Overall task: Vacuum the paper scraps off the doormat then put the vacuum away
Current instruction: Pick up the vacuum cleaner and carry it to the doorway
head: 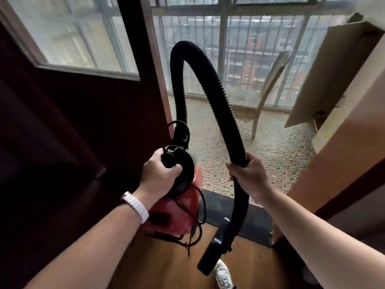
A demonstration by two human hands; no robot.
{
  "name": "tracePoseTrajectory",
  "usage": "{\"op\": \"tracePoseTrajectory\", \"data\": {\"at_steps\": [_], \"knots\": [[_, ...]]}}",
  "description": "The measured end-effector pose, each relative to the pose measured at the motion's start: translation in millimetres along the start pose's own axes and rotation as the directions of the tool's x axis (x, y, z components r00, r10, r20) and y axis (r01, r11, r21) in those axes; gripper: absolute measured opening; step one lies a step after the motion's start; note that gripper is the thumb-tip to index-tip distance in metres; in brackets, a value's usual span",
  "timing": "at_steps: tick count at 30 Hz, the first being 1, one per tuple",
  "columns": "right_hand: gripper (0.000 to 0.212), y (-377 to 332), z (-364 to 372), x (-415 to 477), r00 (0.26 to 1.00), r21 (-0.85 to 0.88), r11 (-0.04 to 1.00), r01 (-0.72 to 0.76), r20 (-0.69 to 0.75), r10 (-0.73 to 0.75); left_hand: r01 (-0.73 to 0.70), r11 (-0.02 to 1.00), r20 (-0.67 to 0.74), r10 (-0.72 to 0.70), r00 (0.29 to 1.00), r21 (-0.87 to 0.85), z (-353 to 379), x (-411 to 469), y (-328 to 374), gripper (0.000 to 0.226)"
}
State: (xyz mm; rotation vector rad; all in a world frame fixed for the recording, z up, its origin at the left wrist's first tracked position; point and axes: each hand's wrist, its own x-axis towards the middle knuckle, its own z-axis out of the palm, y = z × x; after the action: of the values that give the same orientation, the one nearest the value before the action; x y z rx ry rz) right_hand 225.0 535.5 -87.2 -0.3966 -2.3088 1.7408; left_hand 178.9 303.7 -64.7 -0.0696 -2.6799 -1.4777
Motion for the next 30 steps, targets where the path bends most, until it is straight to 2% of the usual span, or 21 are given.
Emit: {"op": "tracePoseTrajectory", "data": {"at_steps": [3,6,9,17,20,24,27,30], "knots": [[0.018,-2.2,30.8,35.5,0.993,0.036,0.999,0.027,0.116,-0.031,0.061,0.998,-0.099,-0.060,0.993,0.008,-13.7,13.9,-17.5,0.034],[0.019,-13.2,60.7,66.8,0.969,0.084,0.995,0.059,0.234,-0.077,0.133,0.991,-0.218,-0.129,0.967,0.004,-29.6,24.4,-24.9,0.023],[0.021,-25.9,92.4,90.4,0.936,0.191,0.980,0.062,0.330,-0.124,0.194,0.981,-0.331,-0.180,0.926,0.011,-49.1,33.5,-30.0,0.029],[0.018,-59.8,189.2,118.5,0.729,0.296,0.951,0.088,0.631,-0.264,0.332,0.941,-0.558,-0.313,0.768,-0.071,-121.9,18.8,-54.2,0.025],[0.018,-77.4,233.7,114.7,0.667,0.308,0.949,0.069,0.693,-0.274,0.358,0.925,-0.619,-0.355,0.701,-0.125,-153.0,10.5,-72.0,0.023],[0.023,-97.2,303.2,104.9,0.624,0.301,0.953,0.039,0.738,-0.259,0.394,0.911,-0.697,-0.362,0.618,-0.123,-198.4,4.5,-110.0,0.031],[0.016,-108.3,363.6,89.5,0.578,0.289,0.957,0.027,0.776,-0.251,0.413,0.898,-0.734,-0.382,0.562,-0.152,-238.4,2.8,-149.4,0.032],[0.008,-116.9,430.1,68.6,0.563,0.255,0.966,0.050,0.791,-0.238,0.448,0.870,-0.739,-0.439,0.511,-0.207,-283.9,2.8,-195.4,0.026]]}}
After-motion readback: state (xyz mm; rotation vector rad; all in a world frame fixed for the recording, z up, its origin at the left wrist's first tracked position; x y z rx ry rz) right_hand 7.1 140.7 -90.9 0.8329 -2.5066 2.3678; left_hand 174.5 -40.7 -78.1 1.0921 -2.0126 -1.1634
